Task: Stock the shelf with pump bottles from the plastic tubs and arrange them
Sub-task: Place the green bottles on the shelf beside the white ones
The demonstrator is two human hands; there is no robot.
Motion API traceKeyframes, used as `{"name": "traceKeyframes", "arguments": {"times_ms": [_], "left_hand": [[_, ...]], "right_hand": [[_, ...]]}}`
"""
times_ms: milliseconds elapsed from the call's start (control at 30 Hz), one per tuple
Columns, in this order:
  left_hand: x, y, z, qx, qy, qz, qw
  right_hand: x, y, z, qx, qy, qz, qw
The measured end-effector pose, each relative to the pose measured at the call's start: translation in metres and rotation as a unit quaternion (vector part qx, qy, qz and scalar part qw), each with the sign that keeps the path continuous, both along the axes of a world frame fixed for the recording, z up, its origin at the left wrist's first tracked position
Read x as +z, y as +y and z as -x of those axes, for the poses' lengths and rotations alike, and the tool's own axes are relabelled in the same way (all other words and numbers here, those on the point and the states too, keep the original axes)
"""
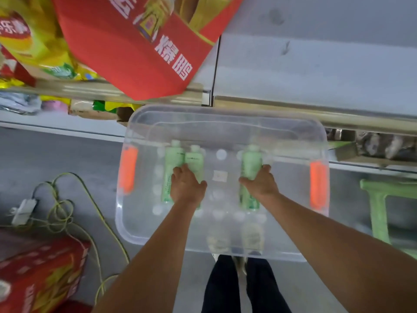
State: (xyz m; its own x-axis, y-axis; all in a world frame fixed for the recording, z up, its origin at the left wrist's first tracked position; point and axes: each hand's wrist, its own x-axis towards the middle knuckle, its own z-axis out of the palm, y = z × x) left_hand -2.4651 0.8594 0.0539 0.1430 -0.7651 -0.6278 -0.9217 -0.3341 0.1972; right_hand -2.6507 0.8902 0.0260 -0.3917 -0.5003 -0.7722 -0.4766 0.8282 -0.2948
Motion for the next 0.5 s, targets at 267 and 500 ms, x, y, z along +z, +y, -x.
{"name": "traceKeyframes", "arguments": {"times_ms": [267,500], "left_hand": [[-0.023,-0.009,0.020,-0.094,-0.032,-0.054,0.994],[-0.002,-0.008,0.015,0.013,0.093,-0.045,0.995]], "right_hand": [[-0.024,-0.005,-0.006,-0.067,-0.014,-0.020,0.997],[0.019,0.004,0.004,-0.139,-0.110,0.039,0.983]]}}
